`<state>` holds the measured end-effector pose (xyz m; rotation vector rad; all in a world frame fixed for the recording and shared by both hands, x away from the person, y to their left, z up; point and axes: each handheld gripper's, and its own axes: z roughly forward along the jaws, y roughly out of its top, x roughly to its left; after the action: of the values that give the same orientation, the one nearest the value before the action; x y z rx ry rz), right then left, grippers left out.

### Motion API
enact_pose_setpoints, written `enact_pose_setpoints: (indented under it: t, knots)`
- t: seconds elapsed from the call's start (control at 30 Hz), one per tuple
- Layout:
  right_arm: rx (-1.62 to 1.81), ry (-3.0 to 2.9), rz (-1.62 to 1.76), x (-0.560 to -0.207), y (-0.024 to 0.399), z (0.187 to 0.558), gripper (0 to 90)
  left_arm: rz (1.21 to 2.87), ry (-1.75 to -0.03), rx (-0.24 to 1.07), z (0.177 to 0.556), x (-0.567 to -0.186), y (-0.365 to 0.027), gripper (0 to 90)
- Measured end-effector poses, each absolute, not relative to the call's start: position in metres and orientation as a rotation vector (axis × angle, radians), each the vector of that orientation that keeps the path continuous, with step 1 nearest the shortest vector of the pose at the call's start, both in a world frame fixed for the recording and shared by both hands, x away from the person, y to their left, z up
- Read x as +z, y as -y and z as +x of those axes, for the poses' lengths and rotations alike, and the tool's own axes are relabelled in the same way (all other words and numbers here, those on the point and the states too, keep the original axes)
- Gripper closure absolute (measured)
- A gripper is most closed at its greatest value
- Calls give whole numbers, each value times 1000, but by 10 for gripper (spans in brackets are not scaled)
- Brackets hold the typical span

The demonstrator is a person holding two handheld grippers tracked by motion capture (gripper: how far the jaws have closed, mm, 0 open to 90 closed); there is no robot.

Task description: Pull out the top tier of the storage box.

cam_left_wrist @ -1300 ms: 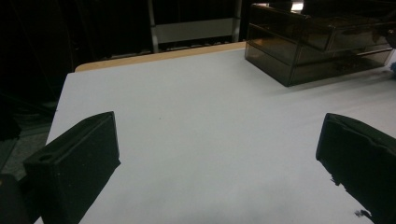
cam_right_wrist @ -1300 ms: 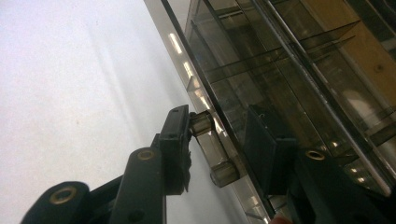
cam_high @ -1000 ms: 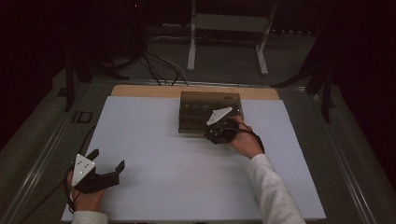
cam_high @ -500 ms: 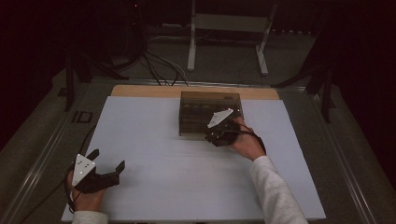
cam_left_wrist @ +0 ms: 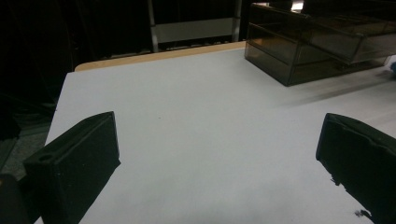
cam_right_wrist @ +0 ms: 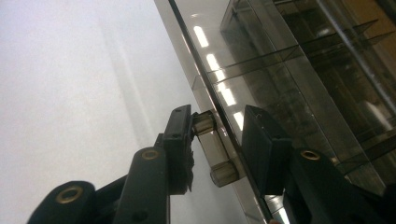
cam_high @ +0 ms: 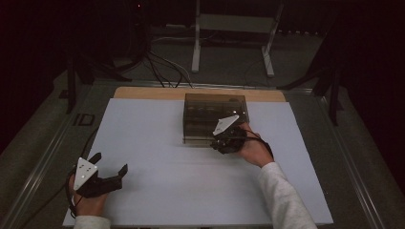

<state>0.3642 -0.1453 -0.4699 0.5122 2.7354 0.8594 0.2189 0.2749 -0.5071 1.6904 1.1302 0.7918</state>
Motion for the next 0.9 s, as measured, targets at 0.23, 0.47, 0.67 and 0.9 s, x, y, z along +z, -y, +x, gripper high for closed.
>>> enact_pose_setpoints:
  t: [0.23,0.47,0.67,0.9]
  knots:
    - [859,-2747,510,-471,145,360,642,1696,-1130,793,219,-507,-274,6]
    - [867,-2764,529,-472,146,360,642,1697,-1128,792,219,-507,-274,6]
    - [875,-2762,535,-472,145,359,644,1697,-1128,792,219,-507,-274,6]
    - [897,-2756,545,-473,147,359,640,1699,-1125,794,219,-507,-273,7]
